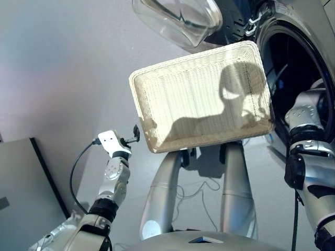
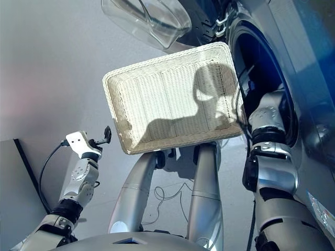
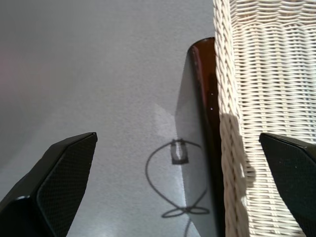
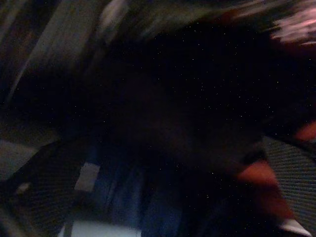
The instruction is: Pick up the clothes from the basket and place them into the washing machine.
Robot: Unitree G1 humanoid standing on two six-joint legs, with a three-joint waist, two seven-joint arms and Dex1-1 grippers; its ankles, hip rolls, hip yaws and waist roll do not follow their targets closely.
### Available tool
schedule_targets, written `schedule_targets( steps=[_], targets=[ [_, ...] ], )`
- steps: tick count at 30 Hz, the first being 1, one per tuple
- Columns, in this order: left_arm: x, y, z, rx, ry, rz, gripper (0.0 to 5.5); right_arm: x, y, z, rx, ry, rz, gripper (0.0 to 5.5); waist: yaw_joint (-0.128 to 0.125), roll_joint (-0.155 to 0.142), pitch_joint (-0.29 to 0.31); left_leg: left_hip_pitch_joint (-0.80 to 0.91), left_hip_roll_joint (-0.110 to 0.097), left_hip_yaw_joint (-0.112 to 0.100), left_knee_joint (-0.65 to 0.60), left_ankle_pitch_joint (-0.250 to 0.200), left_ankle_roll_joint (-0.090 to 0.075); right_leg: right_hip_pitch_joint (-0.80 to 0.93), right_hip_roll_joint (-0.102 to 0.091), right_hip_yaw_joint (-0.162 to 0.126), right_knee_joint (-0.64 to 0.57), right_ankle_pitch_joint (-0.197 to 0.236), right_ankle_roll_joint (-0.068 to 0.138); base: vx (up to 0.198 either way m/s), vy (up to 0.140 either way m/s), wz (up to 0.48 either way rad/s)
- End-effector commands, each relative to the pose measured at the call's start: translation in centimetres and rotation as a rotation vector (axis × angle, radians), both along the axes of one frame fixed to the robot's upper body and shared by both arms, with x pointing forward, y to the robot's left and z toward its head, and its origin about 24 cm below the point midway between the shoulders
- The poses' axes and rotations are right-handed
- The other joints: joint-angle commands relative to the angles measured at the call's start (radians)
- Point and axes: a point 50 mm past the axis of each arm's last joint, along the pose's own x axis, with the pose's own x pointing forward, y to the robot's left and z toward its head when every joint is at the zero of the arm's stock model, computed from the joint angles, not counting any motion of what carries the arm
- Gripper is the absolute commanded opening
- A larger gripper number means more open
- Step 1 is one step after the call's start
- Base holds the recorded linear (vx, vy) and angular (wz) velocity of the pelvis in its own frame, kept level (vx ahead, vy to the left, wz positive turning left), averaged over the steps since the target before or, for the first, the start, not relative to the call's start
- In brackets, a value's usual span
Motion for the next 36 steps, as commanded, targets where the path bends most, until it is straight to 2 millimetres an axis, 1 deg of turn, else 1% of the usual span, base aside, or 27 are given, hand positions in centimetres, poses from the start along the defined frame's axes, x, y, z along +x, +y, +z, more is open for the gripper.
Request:
schedule_targets(
  steps=[1, 4, 5, 6, 7, 8, 9, 10, 12, 14, 16, 17, 19, 22, 23, 24, 28, 31, 32, 33, 34, 35, 36],
  targets=[
    [-1.6, 2.8, -0.8, 0.018, 0.024, 0.067, 5.5, -0.2, 1.5, -1.2, -0.165, 0.037, 0.134, 5.5, -0.028, -0.025, -0.044, 0.021, 0.002, -0.027, -0.087, 0.031, -0.005, 0.071, 0.002, -0.051, -0.05, -0.014, 0.019, -0.031, -0.054, 0.039],
    [-2.0, 3.1, -1.3, 0.011, 0.044, 0.068, 5.5, -0.4, 3.0, -3.4, -0.272, 0.134, 0.261, 5.5, -0.033, -0.054, -0.048, 0.045, 0.005, -0.039, -0.115, 0.046, -0.011, 0.107, 0.0, -0.067, -0.087, -0.001, 0.021, -0.023, -0.072, -0.002],
    [-2.2, 3.2, -1.5, 0.012, 0.051, 0.062, 5.5, -0.6, 3.4, -4.0, -0.338, 0.177, 0.306, 5.5, -0.035, -0.063, -0.049, 0.056, 0.004, -0.041, -0.132, 0.052, -0.014, 0.123, -0.001, -0.073, -0.104, 0.002, 0.022, -0.011, -0.075, 0.073],
    [-2.3, 3.1, -1.7, 0.003, 0.06, 0.06, 5.5, -0.9, 3.6, -4.7, -0.337, 0.191, 0.321, 5.5, -0.038, -0.071, -0.05, 0.068, 0.002, -0.044, -0.142, 0.057, -0.016, 0.139, -0.003, -0.08, -0.118, 0.007, 0.022, -0.007, -0.061, 0.09],
    [-2.4, 3.2, -1.8, -0.001, 0.066, 0.052, 5.5, -1.1, 3.9, -5.6, -0.384, 0.234, 0.359, 5.5, -0.038, -0.079, -0.051, 0.08, 0.001, -0.047, -0.154, 0.065, -0.019, 0.155, -0.006, -0.086, -0.135, 0.015, 0.024, 0.002, -0.052, 0.082],
    [-2.7, 3.1, -2.1, -0.002, 0.079, 0.044, 5.5, -1.4, 4.2, -6.5, -0.396, 0.267, 0.387, 5.5, -0.039, -0.086, -0.052, 0.096, -0.001, -0.051, -0.171, 0.072, -0.021, 0.173, -0.008, -0.093, -0.152, 0.018, 0.026, 0.0, 0.0, 0.0],
    [-2.8, 3.1, -2.4, -0.002, 0.09, 0.044, 5.5, -1.6, 4.4, -7.0, -0.389, 0.276, 0.392, 5.5, -0.04, -0.093, -0.051, 0.113, -0.004, -0.055, -0.185, 0.078, -0.023, 0.193, -0.008, -0.098, -0.171, 0.023, 0.027, 0.0, 0.0, 0.0],
    [-3.0, 3.1, -2.8, -0.006, 0.107, 0.043, 5.5, -1.8, 5.0, -7.7, -0.407, 0.297, 0.422, 5.5, -0.04, -0.102, -0.052, 0.129, -0.005, -0.057, -0.199, 0.084, -0.024, 0.212, -0.009, -0.103, -0.188, 0.029, 0.029, 0.032, -0.038, 0.176],
    [-3.6, 3.0, -4.1, -0.009, 0.169, 0.043, 5.5, -2.8, 5.7, -10.1, -0.377, 0.351, 0.463, 5.5, -0.04, -0.119, -0.063, 0.173, -0.006, -0.066, -0.241, 0.098, -0.028, 0.265, -0.013, -0.115, -0.237, 0.037, 0.034, 0.059, -0.035, 0.089],
    [-3.9, 2.9, -4.9, -0.006, 0.209, 0.045, 5.5, -3.7, 6.1, -12.0, -0.343, 0.398, 0.478, 5.5, -0.038, -0.136, -0.068, 0.221, -0.01, -0.074, -0.28, 0.109, -0.03, 0.321, -0.016, -0.127, -0.286, 0.048, 0.039, 0.07, -0.028, 0.123],
    [-4.4, 2.9, -5.6, -0.001, 0.25, 0.047, 5.5, -4.6, 7.1, -13.8, -0.35, 0.455, 0.519, 5.5, -0.038, -0.151, -0.073, 0.272, -0.011, -0.077, -0.315, 0.119, -0.034, 0.376, -0.019, -0.138, -0.326, 0.057, 0.044, 0.065, -0.012, 0.157],
    [-4.7, 2.9, -6.0, 0.01, 0.272, 0.047, 5.5, -5.2, 7.1, -14.8, -0.334, 0.487, 0.517, 5.5, -0.038, -0.159, -0.074, 0.3, -0.01, -0.081, -0.331, 0.122, -0.035, 0.405, -0.02, -0.142, -0.344, 0.061, 0.047, 0.079, -0.013, 0.069],
    [-5.6, 3.0, -7.3, 0.024, 0.339, 0.052, 5.5, -7.1, 8.0, -17.7, -0.317, 0.587, 0.563, 5.5, -0.036, -0.178, -0.082, 0.369, -0.01, -0.09, -0.366, 0.131, -0.04, 0.48, -0.022, -0.155, -0.386, 0.067, 0.055, 0.102, -0.009, 0.082],
    [-6.4, 3.1, -8.2, 0.059, 0.402, 0.044, 5.5, -9.3, 9.1, -20.5, -0.31, 0.697, 0.611, 5.5, -0.036, -0.198, -0.077, 0.453, -0.013, -0.1, -0.402, 0.135, -0.042, 0.575, -0.025, -0.168, -0.43, 0.072, 0.061, 0.089, 0.015, 0.028],
    [-6.7, 3.1, -8.6, 0.072, 0.423, 0.043, 5.5, -10.1, 9.4, -21.5, -0.291, 0.731, 0.616, 5.5, -0.037, -0.204, -0.075, 0.487, -0.013, -0.1, -0.423, 0.138, -0.044, 0.615, -0.026, -0.173, -0.452, 0.074, 0.065, 0.0, 0.0, 0.0],
    [-7.0, 3.1, -8.9, 0.083, 0.445, 0.035, 5.5, -11.1, 9.7, -22.4, -0.28, 0.762, 0.634, 5.5, -0.04, -0.212, -0.077, 0.502, -0.016, -0.1, -0.441, 0.169, -0.04, 0.632, -0.032, -0.185, -0.475, 0.098, 0.061, 0.023, 0.057, 0.044],
    [-8.5, 3.5, -10.1, 0.121, 0.524, 0.038, 5.5, -14.4, 10.1, -25.2, -0.245, 0.888, 0.657, 5.5, -0.043, -0.231, -0.084, 0.615, -0.015, -0.1, -0.498, 0.175, -0.044, 0.746, -0.028, -0.196, -0.527, 0.105, 0.071, 0.082, 0.052, 0.046],
    [-9.7, 3.6, -11.0, 0.168, 0.589, 0.027, 5.5, -16.8, 10.3, -26.9, -0.288, 0.999, 0.688, 5.5, -0.046, -0.243, -0.105, 0.693, -0.011, -0.098, -0.547, 0.182, -0.047, 0.826, -0.025, -0.201, -0.571, 0.111, 0.082, 0.101, 0.062, -0.049],
    [-10.2, 3.7, -11.4, 0.174, 0.622, 0.028, 5.5, -17.5, 10.2, -27.5, -0.298, 1.038, 0.686, 5.5, -0.048, -0.246, -0.113, 0.721, -0.011, -0.097, -0.562, 0.183, -0.048, 0.853, -0.025, -0.201, -0.583, 0.112, 0.085, 0.104, 0.066, -0.051],
    [-10.6, 3.7, -11.8, 0.194, 0.651, 0.025, 5.5, -18.1, 10.5, -27.8, -0.365, 1.072, 0.711, 5.5, -0.05, -0.25, -0.119, 0.748, -0.01, -0.096, -0.577, 0.185, -0.048, 0.877, -0.021, -0.199, -0.592, 0.113, 0.087, 0.104, 0.062, -0.049],
    [-10.8, 3.8, -11.9, 0.216, 0.662, 0.017, 5.5, -18.8, 10.4, -28.1, -0.385, 1.101, 0.713, 5.5, -0.052, -0.252, -0.126, 0.772, -0.01, -0.093, -0.589, 0.185, -0.048, 0.902, -0.017, -0.198, -0.603, 0.113, 0.09, 0.117, 0.059, -0.056],
    [-11.2, 3.8, -12.1, 0.237, 0.682, 0.009, 5.5, -19.6, 10.2, -28.6, -0.377, 1.137, 0.699, 5.5, -0.054, -0.254, -0.136, 0.8, -0.012, -0.09, -0.607, 0.185, -0.047, 0.924, -0.012, -0.195, -0.614, 0.113, 0.093, 0.121, 0.06, -0.087],
    [-11.6, 3.9, -12.3, 0.251, 0.702, 0.004, 5.5, -20.4, 10.2, -29.0, -0.364, 1.165, 0.693, 5.5, -0.056, -0.253, -0.142, 0.826, -0.011, -0.086, -0.62, 0.184, -0.045, 0.943, -0.01, -0.193, -0.62, 0.111, 0.094, 0.113, 0.063, -0.094]
  ],
)
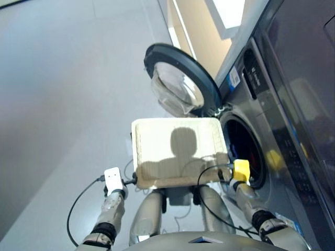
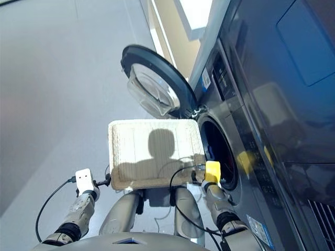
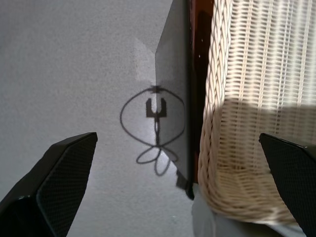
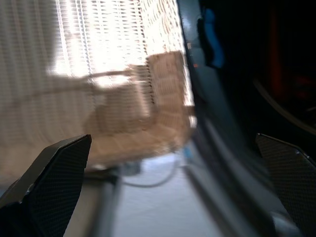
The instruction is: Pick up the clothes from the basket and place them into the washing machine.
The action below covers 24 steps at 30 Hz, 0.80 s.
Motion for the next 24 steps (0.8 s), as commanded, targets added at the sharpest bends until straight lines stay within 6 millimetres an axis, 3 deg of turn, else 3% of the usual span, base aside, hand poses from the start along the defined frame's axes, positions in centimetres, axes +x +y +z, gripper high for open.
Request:
schedule_targets(
  steps=[1, 8, 18, 24],
  targets=[
    [-1.5, 1.2, -0.4, 0.099, 0.054, -0.038, 5.5, -2.5, 0.6, -1.2, -0.045, 0.071, 0.03, 5.5, 0.001, -0.009, -0.061, 0.005, -0.032, 0.048, -0.056, 0.074, -0.024, 0.081, -0.02, -0.02, -0.086, 0.069, 0.09, 0.101, 0.065, -0.093],
    [-3.7, 0.8, -1.7, 0.125, 0.171, -0.098, 5.5, -6.7, 0.7, -3.1, -0.032, 0.236, -0.015, 5.5, -0.007, -0.004, -0.136, 0.146, -0.029, 0.078, -0.143, 0.077, -0.024, 0.198, -0.011, -0.007, -0.146, 0.073, 0.106, 0.088, 0.058, -0.078],
    [-6.1, 0.5, -2.7, 0.079, 0.247, -0.097, 5.5, -11.5, 0.3, -4.5, 0.027, 0.402, -0.153, 5.5, -0.015, 0.003, -0.206, 0.258, -0.024, 0.09, -0.206, 0.083, -0.029, 0.298, -0.006, -0.004, -0.185, 0.065, 0.107, 0.005, 0.004, -0.006],
    [-6.9, -0.3, -3.1, 0.073, 0.277, -0.118, 5.5, -11.4, 0.4, -4.5, 0.043, 0.401, -0.192, 5.5, -0.015, 0.005, -0.219, 0.302, -0.021, 0.084, -0.196, 0.068, -0.025, 0.339, -0.003, 0.002, -0.169, 0.044, 0.102, 0.0, 0.0, 0.0]
  ],
)
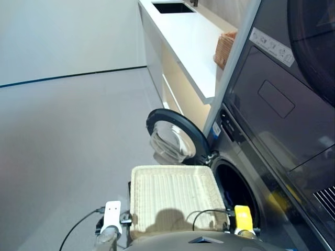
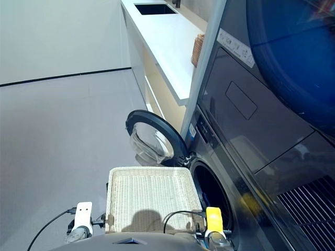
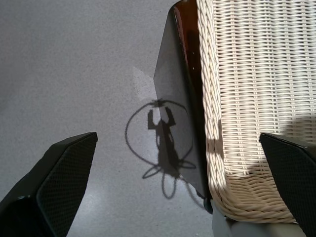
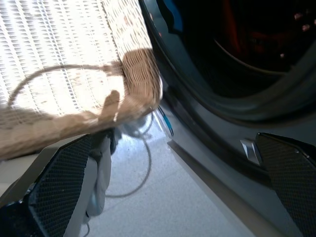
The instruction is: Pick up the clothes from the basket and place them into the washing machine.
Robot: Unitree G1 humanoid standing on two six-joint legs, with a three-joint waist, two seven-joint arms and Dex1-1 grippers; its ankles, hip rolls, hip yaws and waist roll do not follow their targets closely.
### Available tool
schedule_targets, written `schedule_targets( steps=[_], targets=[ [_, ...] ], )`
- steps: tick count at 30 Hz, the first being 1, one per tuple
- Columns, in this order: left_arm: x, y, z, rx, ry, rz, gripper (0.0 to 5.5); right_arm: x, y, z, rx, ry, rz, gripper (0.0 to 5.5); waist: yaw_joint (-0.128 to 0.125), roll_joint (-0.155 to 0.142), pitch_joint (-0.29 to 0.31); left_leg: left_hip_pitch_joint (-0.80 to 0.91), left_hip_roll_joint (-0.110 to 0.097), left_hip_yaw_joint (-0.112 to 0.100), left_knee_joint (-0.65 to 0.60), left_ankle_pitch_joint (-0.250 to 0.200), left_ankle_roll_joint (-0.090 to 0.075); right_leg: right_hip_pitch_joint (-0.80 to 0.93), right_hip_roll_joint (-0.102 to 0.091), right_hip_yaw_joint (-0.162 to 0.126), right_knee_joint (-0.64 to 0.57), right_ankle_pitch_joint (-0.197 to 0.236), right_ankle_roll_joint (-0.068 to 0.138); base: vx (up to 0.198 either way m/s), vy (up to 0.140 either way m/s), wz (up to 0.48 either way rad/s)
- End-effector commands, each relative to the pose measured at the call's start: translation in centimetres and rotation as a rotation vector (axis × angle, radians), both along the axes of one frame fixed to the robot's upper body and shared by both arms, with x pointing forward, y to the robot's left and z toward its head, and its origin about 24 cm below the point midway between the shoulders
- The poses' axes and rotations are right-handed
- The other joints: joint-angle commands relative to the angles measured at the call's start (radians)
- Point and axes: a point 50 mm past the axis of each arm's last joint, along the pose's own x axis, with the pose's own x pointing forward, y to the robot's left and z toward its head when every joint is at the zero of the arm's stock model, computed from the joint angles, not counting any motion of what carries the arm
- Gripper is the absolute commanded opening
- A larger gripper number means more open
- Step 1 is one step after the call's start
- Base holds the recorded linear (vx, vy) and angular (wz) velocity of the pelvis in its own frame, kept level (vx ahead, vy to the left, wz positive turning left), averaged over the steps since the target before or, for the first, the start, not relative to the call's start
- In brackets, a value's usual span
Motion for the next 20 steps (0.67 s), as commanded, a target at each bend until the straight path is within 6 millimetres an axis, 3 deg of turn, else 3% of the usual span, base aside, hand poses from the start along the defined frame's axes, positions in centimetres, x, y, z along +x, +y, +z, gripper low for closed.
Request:
schedule_targets(
  steps=[1, 5, 20],
  targets=[
    [1.23, -0.65, 0.1, 0.002, -0.03, -0.03, 5.5, -0.26, 0.79, -0.24, 0.033, 0.013, -0.029, 5.5, -0.013, -0.004, -0.007, -0.033, -0.029, 0.041, -0.005, 0.056, -0.04, 0.01, -0.018, -0.019, 0.025, 0.015, 0.08, 0.0, 0.0, 0.0],
    [0.66, -1.21, -0.29, 0.009, 0.009, -0.054, 5.5, -0.23, 1.07, -0.27, 0.051, -0.002, -0.104, 5.5, -0.018, -0.001, -0.016, -0.015, -0.024, 0.043, -0.007, 0.05, -0.039, 0.025, -0.014, -0.012, 0.02, 0.009, 0.079, 0.0, 0.0, 0.0],
    [0.9, -1.2, -0.28, 0.003, 0.01, -0.047, 5.5, -0.58, 1.43, -0.35, 0.034, 0.013, -0.058, 5.5, -0.033, 0.002, -0.02, -0.01, -0.019, 0.045, -0.008, 0.048, -0.039, 0.028, -0.008, -0.002, 0.023, 0.002, 0.076, 0.0, 0.0, 0.0]
  ],
)
